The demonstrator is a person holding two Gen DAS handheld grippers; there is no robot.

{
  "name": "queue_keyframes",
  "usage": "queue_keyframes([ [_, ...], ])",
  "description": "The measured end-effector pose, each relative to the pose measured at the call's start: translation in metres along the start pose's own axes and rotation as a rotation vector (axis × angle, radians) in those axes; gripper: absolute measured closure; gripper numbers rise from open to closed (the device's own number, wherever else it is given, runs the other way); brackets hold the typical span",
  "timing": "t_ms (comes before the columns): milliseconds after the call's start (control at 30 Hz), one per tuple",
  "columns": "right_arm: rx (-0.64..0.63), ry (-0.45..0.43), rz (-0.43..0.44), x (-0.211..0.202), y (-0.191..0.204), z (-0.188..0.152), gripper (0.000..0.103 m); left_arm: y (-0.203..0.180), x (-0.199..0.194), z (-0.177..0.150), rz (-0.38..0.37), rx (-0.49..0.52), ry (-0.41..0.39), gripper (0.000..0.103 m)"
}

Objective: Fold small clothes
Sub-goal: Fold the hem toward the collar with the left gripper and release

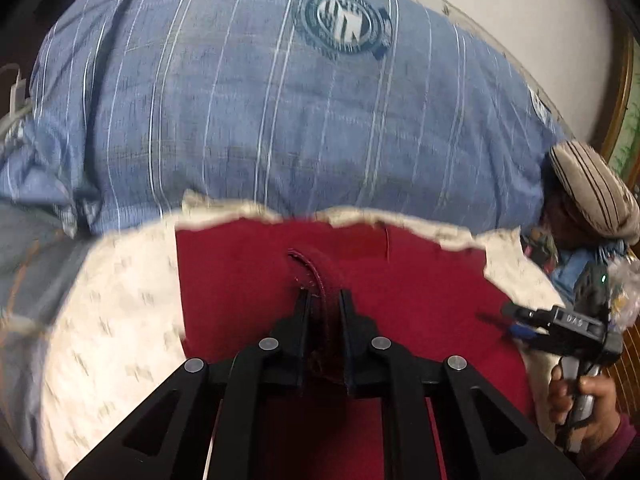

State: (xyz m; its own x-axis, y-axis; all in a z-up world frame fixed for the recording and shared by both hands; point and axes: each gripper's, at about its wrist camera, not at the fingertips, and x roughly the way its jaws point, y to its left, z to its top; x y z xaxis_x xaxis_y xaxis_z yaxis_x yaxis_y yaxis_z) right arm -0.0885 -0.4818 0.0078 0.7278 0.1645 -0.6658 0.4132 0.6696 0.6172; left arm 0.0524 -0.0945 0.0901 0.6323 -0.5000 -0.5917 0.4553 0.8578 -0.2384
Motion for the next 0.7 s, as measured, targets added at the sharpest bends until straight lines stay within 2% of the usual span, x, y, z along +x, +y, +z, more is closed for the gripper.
queue_keyframes([
  [67,0.046,-0.026,-0.017,0.001,-0.007,0.012,0.038,0.000,0.000,0.016,0.028,0.015,-0.027,0.092],
  [100,0.056,-0.057,-0.022,-0.001,-0.009,0.017,0.039,0.001,-0.001,0.023,0.036,0.018,-0.043,0.097],
  [167,0.031,-0.126,-0.046,-0.009,-0.007,0.021,0.042,0.003,-0.003,0.030,0.042,0.025,-0.060,0.097],
  [200,0.015,-0.132,-0.052,-0.010,-0.005,0.019,0.042,0.005,-0.002,0.026,0.048,0.023,-0.060,0.097],
  [233,0.001,-0.109,-0.063,-0.008,-0.004,0.015,0.041,0.008,0.002,0.021,0.060,0.017,-0.045,0.097],
  [300,-0.046,-0.004,-0.079,-0.002,0.001,0.005,0.039,0.015,0.015,0.003,0.098,0.017,0.009,0.097],
  [400,-0.142,0.046,-0.138,-0.019,0.008,-0.007,0.037,0.033,0.042,-0.027,0.154,-0.010,0.137,0.097],
  [467,-0.157,0.024,-0.117,-0.039,0.010,-0.008,0.037,0.045,0.048,-0.041,0.151,-0.039,0.164,0.096],
  [567,-0.163,-0.048,-0.097,-0.061,0.016,0.003,0.037,0.053,0.045,-0.046,0.119,-0.082,0.149,0.095],
  [633,-0.205,-0.065,-0.129,-0.053,0.024,0.019,0.037,0.051,0.043,-0.043,0.122,-0.081,0.139,0.095],
  [700,-0.276,-0.065,-0.229,-0.027,0.036,0.034,0.038,0.048,0.040,-0.043,0.130,-0.068,0.126,0.095],
])
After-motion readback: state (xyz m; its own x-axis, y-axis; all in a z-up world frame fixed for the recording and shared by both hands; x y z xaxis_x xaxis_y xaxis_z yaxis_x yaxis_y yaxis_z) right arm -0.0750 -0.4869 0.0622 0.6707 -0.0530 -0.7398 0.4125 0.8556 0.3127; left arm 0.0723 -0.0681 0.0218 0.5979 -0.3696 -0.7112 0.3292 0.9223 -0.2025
